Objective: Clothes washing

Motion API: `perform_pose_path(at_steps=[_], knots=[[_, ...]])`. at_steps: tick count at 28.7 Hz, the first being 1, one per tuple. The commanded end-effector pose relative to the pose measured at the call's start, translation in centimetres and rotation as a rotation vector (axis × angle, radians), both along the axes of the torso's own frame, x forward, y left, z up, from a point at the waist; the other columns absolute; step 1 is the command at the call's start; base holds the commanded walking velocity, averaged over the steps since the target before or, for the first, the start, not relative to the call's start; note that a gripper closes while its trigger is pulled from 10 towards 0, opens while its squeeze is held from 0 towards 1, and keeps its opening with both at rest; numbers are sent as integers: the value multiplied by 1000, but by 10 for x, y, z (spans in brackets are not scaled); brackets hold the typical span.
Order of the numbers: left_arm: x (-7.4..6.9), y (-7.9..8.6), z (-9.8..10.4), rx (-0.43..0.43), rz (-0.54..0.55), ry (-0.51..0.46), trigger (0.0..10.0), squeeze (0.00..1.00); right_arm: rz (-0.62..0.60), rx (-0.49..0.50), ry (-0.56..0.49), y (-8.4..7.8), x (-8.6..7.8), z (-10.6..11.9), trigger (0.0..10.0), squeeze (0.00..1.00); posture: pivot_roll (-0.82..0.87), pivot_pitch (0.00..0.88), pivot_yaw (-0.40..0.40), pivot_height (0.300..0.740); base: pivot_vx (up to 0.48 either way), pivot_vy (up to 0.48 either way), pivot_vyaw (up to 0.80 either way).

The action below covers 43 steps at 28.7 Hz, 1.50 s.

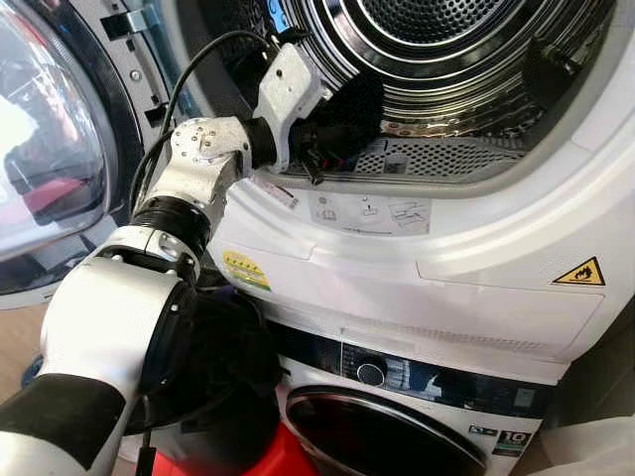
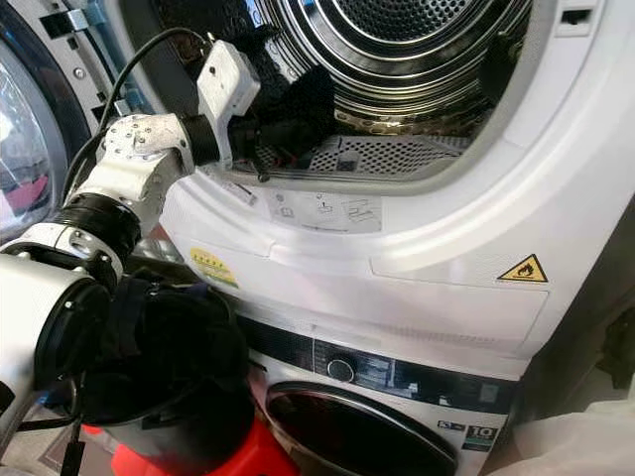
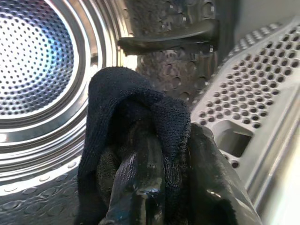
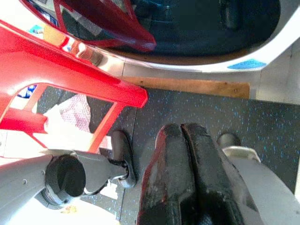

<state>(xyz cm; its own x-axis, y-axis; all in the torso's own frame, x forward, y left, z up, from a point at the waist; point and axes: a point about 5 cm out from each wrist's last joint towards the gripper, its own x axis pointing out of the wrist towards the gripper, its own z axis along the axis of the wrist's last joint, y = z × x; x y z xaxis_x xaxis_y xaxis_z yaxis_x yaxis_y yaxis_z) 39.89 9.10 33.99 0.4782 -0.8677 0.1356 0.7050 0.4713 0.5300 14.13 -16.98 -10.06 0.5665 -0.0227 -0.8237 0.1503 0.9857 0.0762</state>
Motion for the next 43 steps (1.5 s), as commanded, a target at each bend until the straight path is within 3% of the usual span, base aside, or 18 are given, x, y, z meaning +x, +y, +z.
perform_pose_path(at_steps=[1, 3, 8, 10, 11, 16, 19, 23, 27, 28, 29, 31, 34, 38, 43], knots=[[0, -2, -3, 67, -14, 14, 10000, 0, -10, 5, 7, 2, -6, -2, 10000, 0, -161, 0, 195, 740, 0, 0, 0], [-2, -9, 0, 102, -29, -11, 10000, 0, -24, -4, 9, -3, -10, -3, 10000, 0, -172, 0, 191, 740, 0, 0, 0], [-6, -18, 15, 62, -70, -66, 10000, 0, -18, -6, -6, -3, -8, -2, 10000, 0, -160, 0, 186, 740, 0, 0, 0], [-11, -20, 22, 32, -124, -114, 10000, 0, -14, -3, -18, -2, -4, 0, 10000, 0, -161, 0, 185, 740, 0, 0, 0], [-20, -22, 35, -5, -215, -195, 10000, 0, -13, 1, -32, 0, 0, 1, 10000, 0, -149, 0, 176, 740, 0, 0, 0], [-42, -12, 65, -43, -354, -387, 10000, 0, 12, 12, -46, 3, 6, 3, 10000, 0, -105, 0, 166, 740, 0, 0, 0], [-47, -7, 66, -48, -389, -383, 10000, 0, 21, 21, -54, 4, 9, 4, 10000, 0, -100, 0, 166, 740, 0, 0, 0], [-61, 7, 52, -28, -444, -316, 10000, 0, 30, 27, -75, 3, 16, 7, 10000, 0, -80, 0, 164, 740, 0, 0, 0], [-67, 25, 34, -5, -385, -260, 10000, 0, 48, 32, -89, 2, 22, 10, 10000, 0, -61, 0, 166, 740, 0, 0, 0], [-74, 33, 29, -41, -367, -214, 10000, 0, 64, 43, -103, 1, 26, 11, 10000, 0, -46, 0, 160, 740, 0, 0, 0], [-74, 33, 29, -41, -367, -214, 10000, 0, 64, 43, -103, 1, 26, 11, 10000, 0, -46, 0, 160, 740, 0, 0, 0], [-87, 37, 17, -73, -385, -105, 10000, 0, 100, 72, -115, 3, 30, 13, 10000, 0, -41, 0, 158, 740, 0, 0, 0], [-105, 36, -14, -59, -438, 91, 10000, 0, 187, 123, -126, 8, 34, 16, 10000, 0, -35, 0, 152, 740, 0, 0, 0], [-116, 32, -55, -9, -461, 256, 10000, 0, 231, 165, -164, 9, 44, 22, 10000, 0, -41, 0, 154, 740, 0, 0, 0], [-140, 31, -62, 32, -524, 344, 10000, 0, 237, 162, -179, 7, 50, 25, 10000, 0, -37, 0, 153, 740, 0, 0, 0]])
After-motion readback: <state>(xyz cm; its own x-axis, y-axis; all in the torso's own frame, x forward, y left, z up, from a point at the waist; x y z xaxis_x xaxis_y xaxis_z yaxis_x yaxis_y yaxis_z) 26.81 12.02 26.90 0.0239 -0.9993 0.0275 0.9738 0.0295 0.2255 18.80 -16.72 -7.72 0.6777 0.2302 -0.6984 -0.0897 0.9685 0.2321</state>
